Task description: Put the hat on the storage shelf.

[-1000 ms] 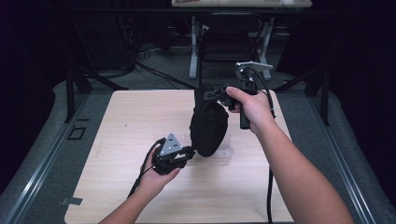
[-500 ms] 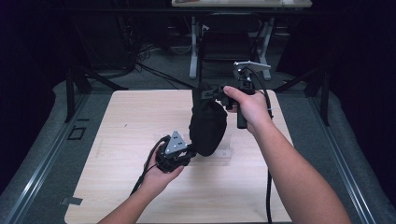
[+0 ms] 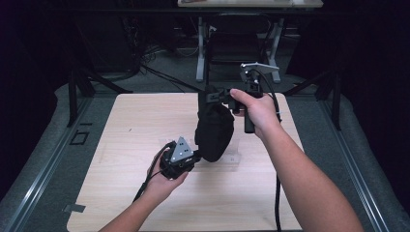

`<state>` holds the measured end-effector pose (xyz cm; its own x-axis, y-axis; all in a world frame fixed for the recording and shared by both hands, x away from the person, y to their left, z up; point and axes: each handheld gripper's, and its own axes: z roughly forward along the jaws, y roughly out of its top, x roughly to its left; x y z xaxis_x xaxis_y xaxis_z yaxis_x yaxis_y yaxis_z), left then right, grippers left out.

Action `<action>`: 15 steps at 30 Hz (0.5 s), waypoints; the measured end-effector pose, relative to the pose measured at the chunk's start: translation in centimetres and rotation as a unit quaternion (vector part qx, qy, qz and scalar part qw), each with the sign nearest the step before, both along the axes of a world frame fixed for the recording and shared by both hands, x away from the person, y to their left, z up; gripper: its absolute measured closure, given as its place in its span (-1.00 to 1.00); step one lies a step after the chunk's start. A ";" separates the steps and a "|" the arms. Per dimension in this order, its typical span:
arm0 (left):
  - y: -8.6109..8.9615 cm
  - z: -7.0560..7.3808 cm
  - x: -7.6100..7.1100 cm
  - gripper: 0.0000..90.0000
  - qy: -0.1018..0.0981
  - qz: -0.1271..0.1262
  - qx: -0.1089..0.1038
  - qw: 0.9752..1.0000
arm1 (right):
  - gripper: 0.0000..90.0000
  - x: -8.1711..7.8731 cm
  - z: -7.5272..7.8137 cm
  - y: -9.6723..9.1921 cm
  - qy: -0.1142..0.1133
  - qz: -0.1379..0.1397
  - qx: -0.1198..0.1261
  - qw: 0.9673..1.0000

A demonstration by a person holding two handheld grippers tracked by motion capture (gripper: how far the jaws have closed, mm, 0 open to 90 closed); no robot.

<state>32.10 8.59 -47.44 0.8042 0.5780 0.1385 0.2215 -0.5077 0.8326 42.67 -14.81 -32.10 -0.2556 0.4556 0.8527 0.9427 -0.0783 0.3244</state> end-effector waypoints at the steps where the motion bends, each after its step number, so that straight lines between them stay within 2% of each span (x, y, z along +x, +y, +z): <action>1: 0.0 0.0 0.0 0.83 0.002 0.001 0.000 1.000 | 0.85 0.0 0.1 0.1 -0.001 -0.001 -0.001 1.000; 5: 0.1 0.0 0.0 0.84 0.000 0.001 0.004 1.000 | 0.80 -0.3 0.4 0.4 -0.009 0.004 -0.003 1.000; 15: 0.3 0.1 0.0 0.86 -0.007 0.003 0.012 1.000 | 0.67 -0.7 1.2 0.0 -0.018 0.007 0.011 1.000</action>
<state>32.15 8.90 -47.36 0.7991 0.5784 0.1640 0.2126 -0.5270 0.8228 41.93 -14.81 -30.90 -0.2930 0.4335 0.8522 0.9311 -0.0730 0.3573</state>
